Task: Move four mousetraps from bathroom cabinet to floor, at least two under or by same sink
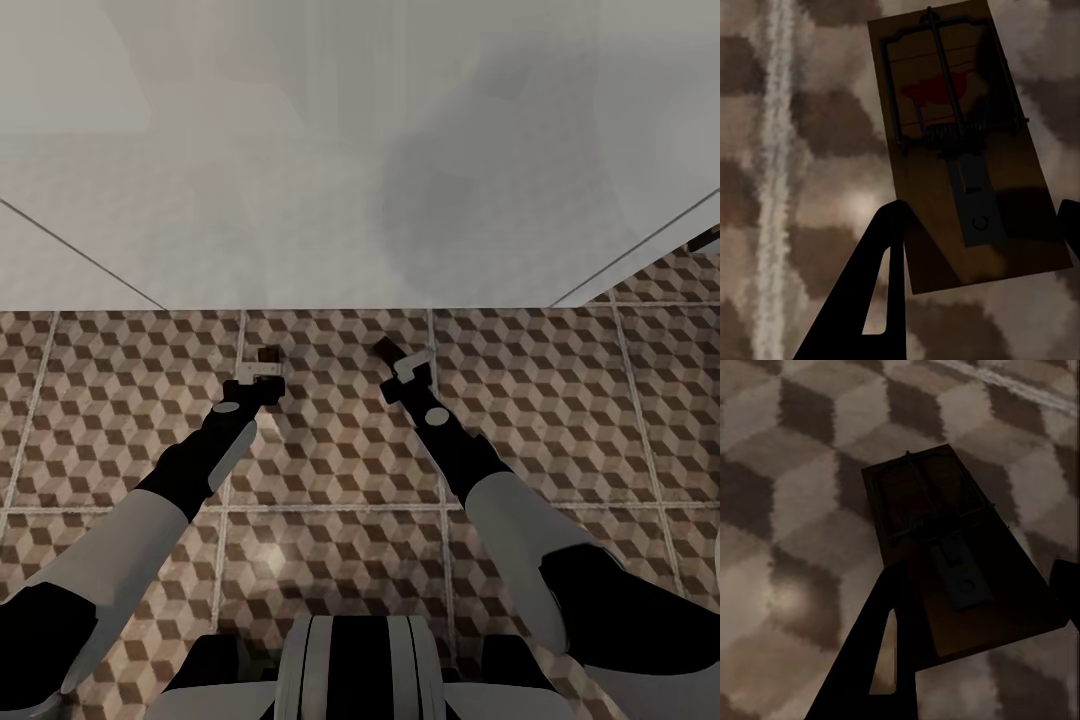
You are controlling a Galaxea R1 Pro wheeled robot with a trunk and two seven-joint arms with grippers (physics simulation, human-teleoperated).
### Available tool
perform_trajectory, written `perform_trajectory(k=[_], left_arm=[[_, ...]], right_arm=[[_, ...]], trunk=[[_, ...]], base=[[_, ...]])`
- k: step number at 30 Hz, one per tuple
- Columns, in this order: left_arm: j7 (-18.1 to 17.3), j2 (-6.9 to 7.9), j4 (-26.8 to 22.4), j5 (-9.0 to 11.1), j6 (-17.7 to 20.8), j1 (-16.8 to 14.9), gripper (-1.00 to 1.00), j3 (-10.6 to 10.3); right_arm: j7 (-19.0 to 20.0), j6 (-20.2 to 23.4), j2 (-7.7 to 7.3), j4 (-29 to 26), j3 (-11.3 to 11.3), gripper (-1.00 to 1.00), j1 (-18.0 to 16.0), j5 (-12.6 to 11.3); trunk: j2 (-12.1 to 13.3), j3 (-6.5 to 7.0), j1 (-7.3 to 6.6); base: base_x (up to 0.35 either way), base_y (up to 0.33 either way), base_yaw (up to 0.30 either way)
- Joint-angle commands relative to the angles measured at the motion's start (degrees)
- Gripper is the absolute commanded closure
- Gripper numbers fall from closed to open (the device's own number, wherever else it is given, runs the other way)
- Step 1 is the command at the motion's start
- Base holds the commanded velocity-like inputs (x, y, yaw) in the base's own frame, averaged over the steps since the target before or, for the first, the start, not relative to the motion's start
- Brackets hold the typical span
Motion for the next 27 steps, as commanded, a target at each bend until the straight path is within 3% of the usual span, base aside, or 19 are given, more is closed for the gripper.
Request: perform_trajectory(k=[1, 15, 16, 27], left_arm=[[0.79, 0.10, -0.11, 0.45, 0.21, -0.03, 1.00, -0.37], [0.88, 0.10, -0.07, 0.45, 0.21, -0.04, 1.00, -0.37], [0.88, 0.10, -0.08, 0.45, 0.21, -0.06, 1.00, -0.37], [0.88, 0.16, -0.05, 0.40, 0.21, -0.09, 1.00, -0.37]], right_arm=[[-0.20, -0.12, 0.01, 0.05, -0.03, 1.00, -0.05, 0.47], [-0.39, -0.12, 0.01, 0.07, -0.03, 1.00, -0.10, 0.47], [-0.39, -0.12, 0.01, 0.07, -0.03, -1.00, -0.10, 0.47], [-0.39, -0.12, 0.01, 0.07, -0.01, -1.00, -0.10, 0.54]], trunk=[[-0.01, -0.03, -0.01], [-0.01, -0.03, -0.01], [-0.01, -0.03, -0.01], [-0.01, -0.03, -0.01]], base=[[0.000, 0.000, 0.000], [0.000, 0.000, 0.000], [0.000, 0.000, 0.000], [0.000, 0.000, 0.000]])
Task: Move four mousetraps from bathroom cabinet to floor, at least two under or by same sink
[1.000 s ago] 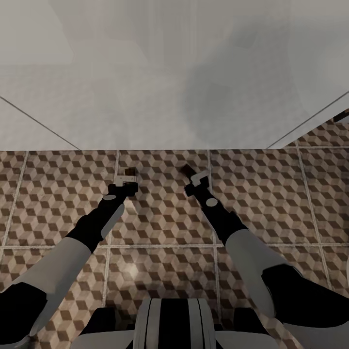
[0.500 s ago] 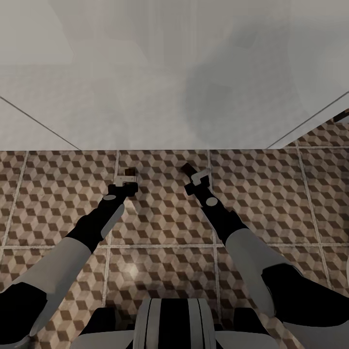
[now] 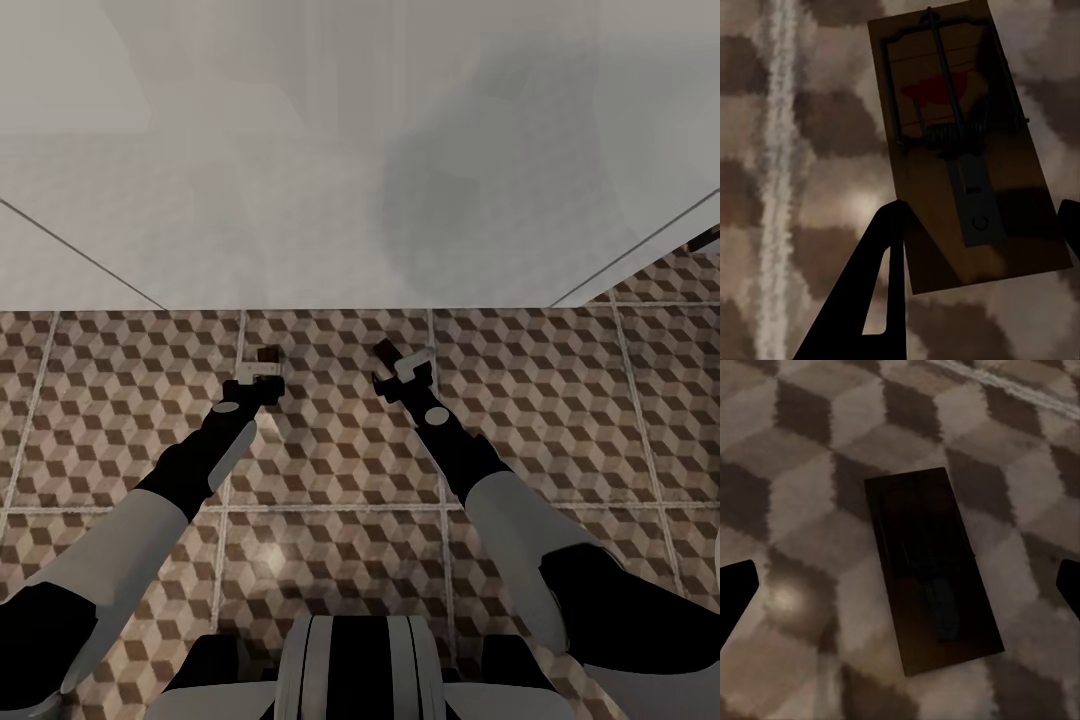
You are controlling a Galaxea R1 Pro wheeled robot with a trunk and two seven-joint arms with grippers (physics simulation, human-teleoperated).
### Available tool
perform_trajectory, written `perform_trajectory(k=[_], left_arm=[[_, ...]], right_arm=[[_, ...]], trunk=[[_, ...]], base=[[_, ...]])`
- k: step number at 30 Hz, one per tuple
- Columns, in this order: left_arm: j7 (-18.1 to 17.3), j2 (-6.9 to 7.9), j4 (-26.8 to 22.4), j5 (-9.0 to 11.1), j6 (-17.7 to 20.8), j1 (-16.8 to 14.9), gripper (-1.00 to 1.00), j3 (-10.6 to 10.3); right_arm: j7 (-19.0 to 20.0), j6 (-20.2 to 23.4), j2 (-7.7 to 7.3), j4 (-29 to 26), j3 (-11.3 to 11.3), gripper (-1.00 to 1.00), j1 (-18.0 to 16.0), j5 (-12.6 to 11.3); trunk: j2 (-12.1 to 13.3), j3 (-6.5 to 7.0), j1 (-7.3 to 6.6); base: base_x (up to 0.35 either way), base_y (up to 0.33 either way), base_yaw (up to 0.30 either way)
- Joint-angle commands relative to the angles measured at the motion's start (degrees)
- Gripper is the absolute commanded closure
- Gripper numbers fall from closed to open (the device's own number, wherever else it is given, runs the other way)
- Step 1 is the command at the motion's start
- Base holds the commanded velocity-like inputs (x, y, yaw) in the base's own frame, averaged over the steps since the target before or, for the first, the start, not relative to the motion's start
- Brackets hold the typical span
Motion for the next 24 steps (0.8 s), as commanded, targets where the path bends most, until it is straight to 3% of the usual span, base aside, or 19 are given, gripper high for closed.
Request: perform_trajectory(k=[1, 24], left_arm=[[0.79, 0.11, -0.10, 0.46, 0.21, -0.04, 1.00, -0.37], [0.87, 0.07, 0.01, 0.46, 0.15, -0.01, 1.00, -0.37]], right_arm=[[-0.08, -0.12, 0.02, 0.05, -0.02, -1.00, -0.03, 0.53], [-0.08, -0.20, 0.02, 0.05, 0.12, -1.00, -0.03, 0.51]], trunk=[[-0.01, -0.03, -0.01], [-0.01, -0.03, -0.01]], base=[[0.000, 0.000, 0.000], [0.000, 0.000, 0.000]])
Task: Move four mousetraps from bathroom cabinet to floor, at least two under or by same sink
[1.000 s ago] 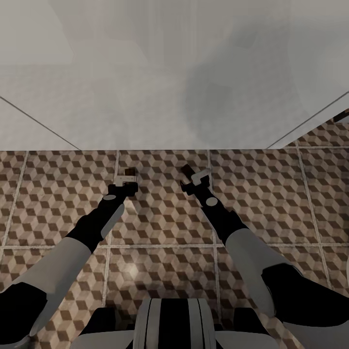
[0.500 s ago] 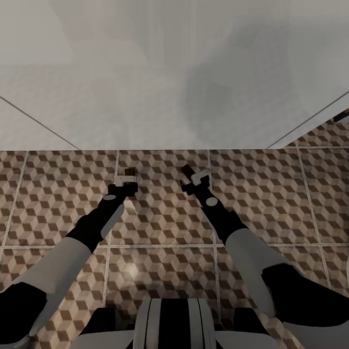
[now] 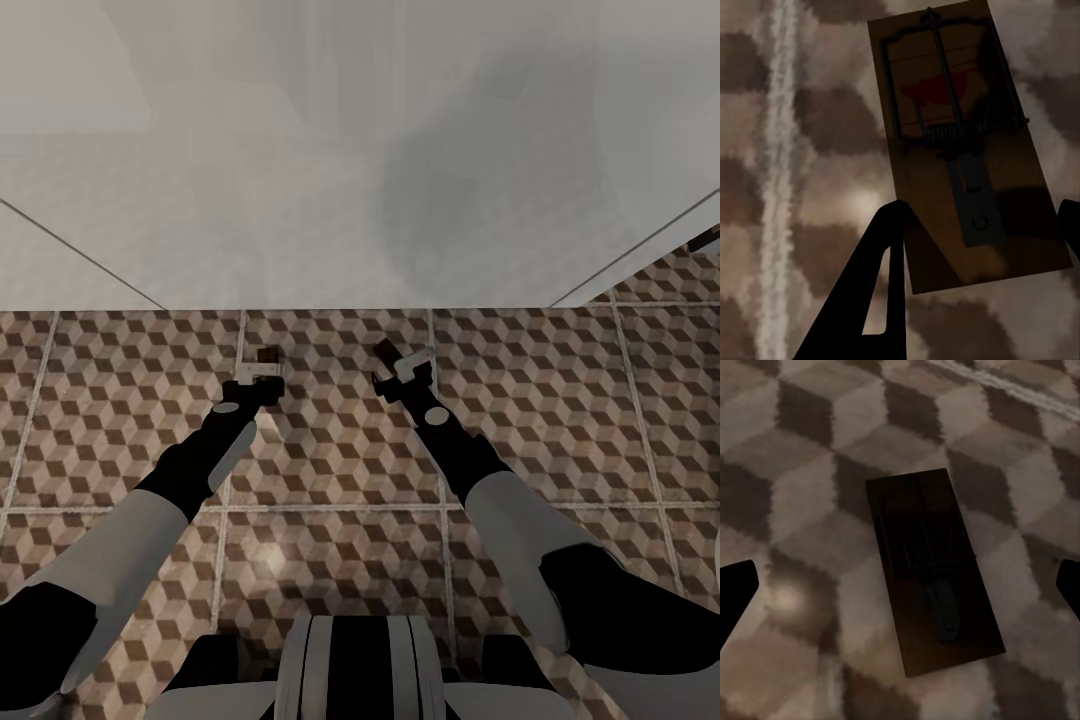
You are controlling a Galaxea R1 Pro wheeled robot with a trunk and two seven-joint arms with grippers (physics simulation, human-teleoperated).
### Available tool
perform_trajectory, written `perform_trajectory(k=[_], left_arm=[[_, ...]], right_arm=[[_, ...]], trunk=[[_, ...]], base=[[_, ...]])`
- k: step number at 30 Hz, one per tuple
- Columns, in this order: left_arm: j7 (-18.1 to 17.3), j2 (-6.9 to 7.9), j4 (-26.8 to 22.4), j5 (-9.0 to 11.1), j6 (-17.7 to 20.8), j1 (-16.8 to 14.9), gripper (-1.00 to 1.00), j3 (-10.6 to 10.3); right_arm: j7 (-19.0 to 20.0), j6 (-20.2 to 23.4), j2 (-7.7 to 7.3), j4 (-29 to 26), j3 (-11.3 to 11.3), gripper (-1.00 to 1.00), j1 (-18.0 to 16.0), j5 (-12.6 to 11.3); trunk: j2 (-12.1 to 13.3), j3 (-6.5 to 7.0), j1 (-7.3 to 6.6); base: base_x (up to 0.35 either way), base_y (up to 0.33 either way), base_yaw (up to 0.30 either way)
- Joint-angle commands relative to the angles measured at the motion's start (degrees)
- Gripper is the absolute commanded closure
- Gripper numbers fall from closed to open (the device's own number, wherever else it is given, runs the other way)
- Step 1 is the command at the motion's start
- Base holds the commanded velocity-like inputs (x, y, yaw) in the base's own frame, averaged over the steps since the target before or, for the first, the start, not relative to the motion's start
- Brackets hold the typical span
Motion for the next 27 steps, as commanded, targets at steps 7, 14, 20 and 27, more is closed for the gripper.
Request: perform_trajectory(k=[7, 14, 20, 27], left_arm=[[0.80, 0.11, -0.08, 0.41, 0.19, -0.01, -1.00, -0.37], [0.80, 0.13, -0.10, 0.41, 0.18, -0.02, -1.00, -0.37], [0.80, 0.14, -0.15, 0.43, 0.18, -0.02, -1.00, -0.37], [0.80, 0.15, -0.12, 0.46, 0.18, -0.04, -1.00, -0.37]], right_arm=[[-0.08, -0.13, 0.02, 0.05, -0.03, -1.00, -0.03, 0.52], [-0.08, -0.13, 0.02, 0.05, -0.03, -1.00, -0.03, 0.50], [-0.08, -0.13, 0.02, 0.06, 0.01, -1.00, -0.03, 0.50], [-0.08, -0.13, 0.02, 0.08, 0.03, -1.00, -0.03, 0.51]], trunk=[[-0.01, -0.03, -0.01], [-0.01, -0.03, -0.01], [-0.01, -0.03, -0.01], [-0.01, -0.03, -0.01]], base=[[0.000, 0.000, 0.000], [0.000, 0.000, 0.000], [0.000, 0.000, 0.000], [-0.008, 0.000, 0.000]])
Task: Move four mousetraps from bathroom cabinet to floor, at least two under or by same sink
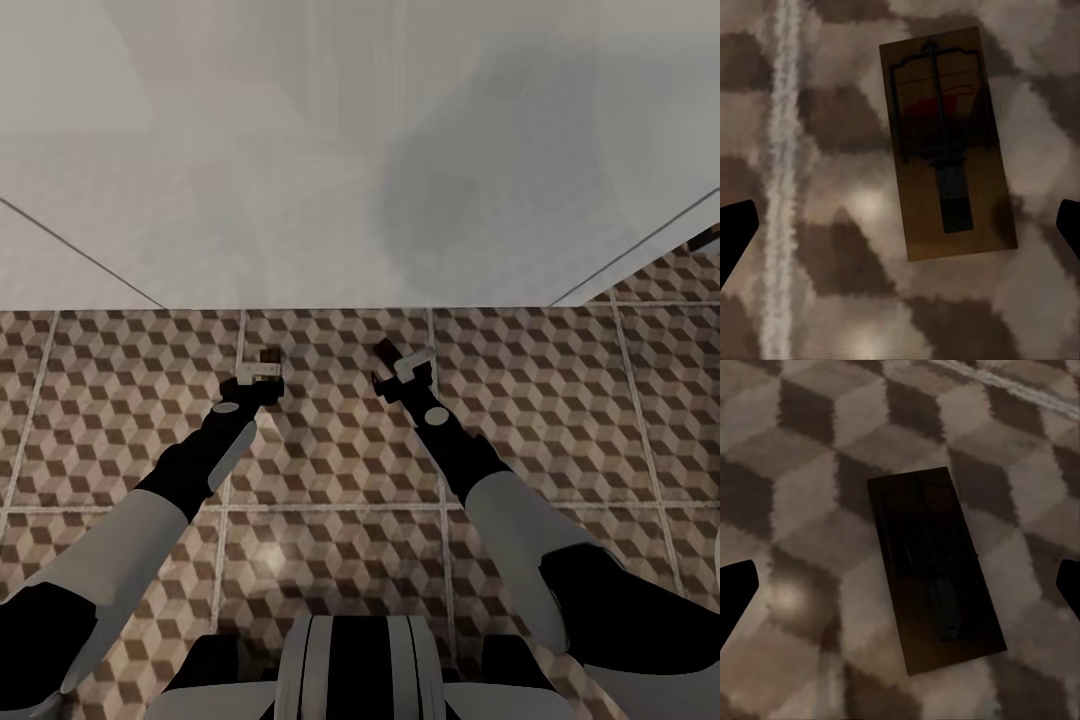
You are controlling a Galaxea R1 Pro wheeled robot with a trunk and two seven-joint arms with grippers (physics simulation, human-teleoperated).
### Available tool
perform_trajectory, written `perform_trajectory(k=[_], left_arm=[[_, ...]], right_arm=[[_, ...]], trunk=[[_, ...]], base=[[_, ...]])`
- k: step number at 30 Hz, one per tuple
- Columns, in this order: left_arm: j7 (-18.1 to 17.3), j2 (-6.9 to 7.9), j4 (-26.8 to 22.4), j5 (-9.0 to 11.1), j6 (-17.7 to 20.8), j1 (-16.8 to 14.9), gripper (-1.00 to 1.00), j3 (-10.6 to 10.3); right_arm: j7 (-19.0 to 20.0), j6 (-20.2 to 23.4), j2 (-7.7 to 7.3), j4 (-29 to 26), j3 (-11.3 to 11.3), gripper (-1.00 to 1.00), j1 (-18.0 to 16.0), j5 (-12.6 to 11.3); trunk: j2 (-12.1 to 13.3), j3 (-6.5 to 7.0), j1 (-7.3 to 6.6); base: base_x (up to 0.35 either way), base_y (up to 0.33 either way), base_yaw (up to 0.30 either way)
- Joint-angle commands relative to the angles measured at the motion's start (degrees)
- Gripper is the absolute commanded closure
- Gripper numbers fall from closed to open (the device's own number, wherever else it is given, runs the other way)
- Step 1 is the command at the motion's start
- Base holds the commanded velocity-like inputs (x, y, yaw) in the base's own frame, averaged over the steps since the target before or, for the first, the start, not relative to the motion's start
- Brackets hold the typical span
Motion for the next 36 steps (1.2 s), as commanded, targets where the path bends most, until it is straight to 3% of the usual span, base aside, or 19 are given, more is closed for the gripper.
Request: perform_trajectory(k=[1, 10, 36], left_arm=[[0.57, 0.10, -0.11, 0.55, 0.17, -0.03, -1.00, -0.35], [0.57, 0.10, -0.19, 0.52, 0.17, -0.03, -1.00, -0.35], [0.56, 0.09, -0.28, 0.58, 0.17, -0.01, -1.00, -0.35]], right_arm=[[-0.08, -0.12, 0.02, 0.04, -0.03, -1.00, -0.03, 0.51], [-0.08, -0.12, 0.02, 0.04, -0.01, -1.00, -0.03, 0.51], [-0.08, -0.21, 0.02, 0.07, -0.01, -1.00, -0.03, 0.48]], trunk=[[-0.01, -0.03, -0.01], [-0.01, -0.03, -0.01], [-0.01, -0.03, -0.01]], base=[[-0.071, 0.000, 0.000], [-0.214, 0.000, 0.000], [-0.329, 0.000, 0.000]])
